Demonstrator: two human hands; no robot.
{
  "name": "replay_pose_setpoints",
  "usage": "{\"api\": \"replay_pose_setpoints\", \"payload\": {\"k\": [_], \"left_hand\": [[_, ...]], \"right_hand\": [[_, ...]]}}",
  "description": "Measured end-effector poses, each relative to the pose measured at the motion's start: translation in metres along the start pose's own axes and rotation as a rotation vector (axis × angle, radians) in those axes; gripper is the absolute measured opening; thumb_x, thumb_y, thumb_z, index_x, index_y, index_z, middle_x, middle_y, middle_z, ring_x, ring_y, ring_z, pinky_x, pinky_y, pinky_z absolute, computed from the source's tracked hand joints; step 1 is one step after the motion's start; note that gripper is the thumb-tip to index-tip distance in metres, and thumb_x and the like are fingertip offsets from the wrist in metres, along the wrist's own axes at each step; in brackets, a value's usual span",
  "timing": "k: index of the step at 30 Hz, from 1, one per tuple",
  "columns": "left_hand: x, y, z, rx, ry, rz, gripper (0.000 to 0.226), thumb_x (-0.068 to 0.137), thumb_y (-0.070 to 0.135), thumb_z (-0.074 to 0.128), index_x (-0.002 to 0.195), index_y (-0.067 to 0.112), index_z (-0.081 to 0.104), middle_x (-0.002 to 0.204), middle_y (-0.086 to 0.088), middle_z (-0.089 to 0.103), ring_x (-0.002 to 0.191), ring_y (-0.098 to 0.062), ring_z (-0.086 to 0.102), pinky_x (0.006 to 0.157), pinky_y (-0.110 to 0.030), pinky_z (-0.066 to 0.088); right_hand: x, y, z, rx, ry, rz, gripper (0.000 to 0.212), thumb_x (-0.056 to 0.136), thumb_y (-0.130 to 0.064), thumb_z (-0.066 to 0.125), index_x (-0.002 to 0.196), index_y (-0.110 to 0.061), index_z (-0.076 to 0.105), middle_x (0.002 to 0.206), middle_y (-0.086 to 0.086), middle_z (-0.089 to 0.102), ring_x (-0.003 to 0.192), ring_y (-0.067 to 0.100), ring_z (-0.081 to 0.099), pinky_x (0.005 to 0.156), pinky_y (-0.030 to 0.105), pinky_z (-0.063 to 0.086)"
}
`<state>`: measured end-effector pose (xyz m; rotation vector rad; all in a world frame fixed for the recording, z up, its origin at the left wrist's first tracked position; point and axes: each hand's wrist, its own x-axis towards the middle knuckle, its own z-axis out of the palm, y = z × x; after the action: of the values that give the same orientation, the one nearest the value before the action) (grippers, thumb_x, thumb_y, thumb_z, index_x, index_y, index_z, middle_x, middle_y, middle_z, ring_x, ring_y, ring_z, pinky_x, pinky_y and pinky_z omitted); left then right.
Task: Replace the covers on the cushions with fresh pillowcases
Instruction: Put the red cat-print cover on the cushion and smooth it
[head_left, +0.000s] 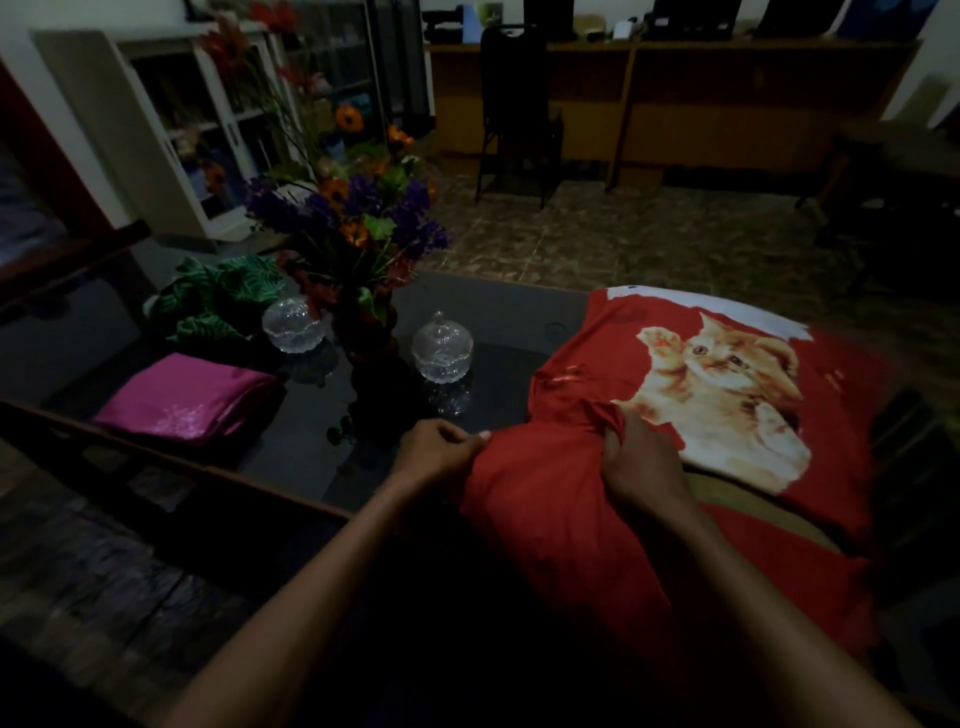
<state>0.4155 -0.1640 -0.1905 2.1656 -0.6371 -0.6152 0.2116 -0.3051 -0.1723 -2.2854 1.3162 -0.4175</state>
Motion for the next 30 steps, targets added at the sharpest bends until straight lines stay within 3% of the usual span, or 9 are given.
{"api": "replay_pose_setpoints", "payload": {"k": [3,6,9,12,15,18,21,26,30], "left_hand": [[-0.021,-0.006,0.000,-0.091,0.151,-0.092,0.078,0.062,0.078,0.076,0.109,0.017,0.063,0.101,-0.001,0.071,0.092,-0.019,0.068,0.086,-0.034,0.057],[-0.064,-0.014,0.020,-0.413,0.000,-0.305,0.114,0.048,0.077,0.084,0.137,0.016,0.049,0.125,-0.002,0.066,0.099,-0.019,0.068,0.066,-0.037,0.062],[-0.107,-0.008,0.047,-0.543,-0.203,-0.295,0.087,0.063,0.055,0.088,0.137,0.024,0.053,0.119,0.009,0.069,0.098,-0.008,0.067,0.068,-0.028,0.056],[-0.120,-0.001,0.072,-0.573,-0.093,-0.248,0.096,0.043,0.064,0.093,0.124,0.022,0.064,0.110,0.008,0.074,0.095,-0.008,0.071,0.081,-0.029,0.057],[-0.121,0.000,0.084,-0.587,0.037,-0.304,0.096,0.031,0.066,0.093,0.109,0.013,0.071,0.101,-0.001,0.076,0.089,-0.016,0.073,0.087,-0.038,0.060],[-0.131,-0.005,0.081,-0.525,0.097,-0.299,0.059,0.054,0.041,0.093,0.097,0.006,0.071,0.094,-0.009,0.074,0.080,-0.020,0.072,0.082,-0.039,0.061],[-0.139,-0.023,0.073,-0.561,0.123,-0.294,0.031,0.071,0.018,0.088,0.093,0.006,0.069,0.091,-0.011,0.073,0.080,-0.023,0.071,0.082,-0.038,0.060],[-0.139,-0.032,0.057,-0.736,0.090,-0.311,0.051,0.074,0.017,0.086,0.119,0.005,0.065,0.109,-0.011,0.073,0.094,-0.025,0.071,0.093,-0.040,0.057],[-0.166,-0.039,0.064,-0.831,-0.032,-0.423,0.063,0.072,0.044,0.085,0.125,0.019,0.062,0.115,0.000,0.072,0.102,-0.019,0.069,0.085,-0.038,0.057]], "right_hand": [[-0.001,0.000,-0.001,0.034,0.012,0.025,0.034,0.104,-0.025,0.045,0.131,-0.005,0.053,0.125,0.025,0.062,0.116,0.042,0.057,0.095,0.043,0.043],[-0.005,0.002,-0.004,0.049,-0.019,0.045,0.035,0.103,-0.032,0.050,0.123,-0.005,0.057,0.124,0.023,0.063,0.116,0.040,0.058,0.093,0.040,0.043],[-0.007,0.005,-0.019,0.132,-0.103,0.026,0.037,0.100,-0.042,0.056,0.113,-0.008,0.065,0.115,0.017,0.068,0.108,0.034,0.063,0.086,0.035,0.045],[-0.019,0.008,-0.044,0.166,-0.153,-0.074,0.032,0.096,-0.046,0.062,0.104,-0.016,0.069,0.100,0.002,0.071,0.093,0.021,0.065,0.074,0.030,0.042],[-0.043,0.018,-0.061,0.112,-0.051,-0.224,0.031,0.091,-0.047,0.069,0.109,-0.021,0.067,0.096,-0.009,0.064,0.086,0.011,0.060,0.076,0.026,0.042],[-0.059,0.039,-0.059,0.030,0.036,-0.296,0.039,0.085,-0.049,0.074,0.110,-0.020,0.066,0.099,-0.009,0.063,0.089,0.010,0.059,0.080,0.029,0.047],[-0.065,0.050,-0.052,0.012,0.066,-0.346,0.026,0.084,-0.043,0.077,0.089,-0.021,0.065,0.088,-0.005,0.065,0.080,0.015,0.061,0.072,0.032,0.049],[-0.079,0.035,-0.066,-0.116,0.120,-0.375,0.036,0.085,-0.063,0.067,0.094,-0.028,0.069,0.091,-0.007,0.069,0.085,0.015,0.062,0.071,0.033,0.051],[-0.084,0.057,-0.095,-0.165,-0.180,-0.239,0.062,0.072,-0.076,0.071,0.119,-0.035,0.068,0.126,-0.024,0.063,0.106,0.008,0.062,0.090,0.034,0.052]]}}
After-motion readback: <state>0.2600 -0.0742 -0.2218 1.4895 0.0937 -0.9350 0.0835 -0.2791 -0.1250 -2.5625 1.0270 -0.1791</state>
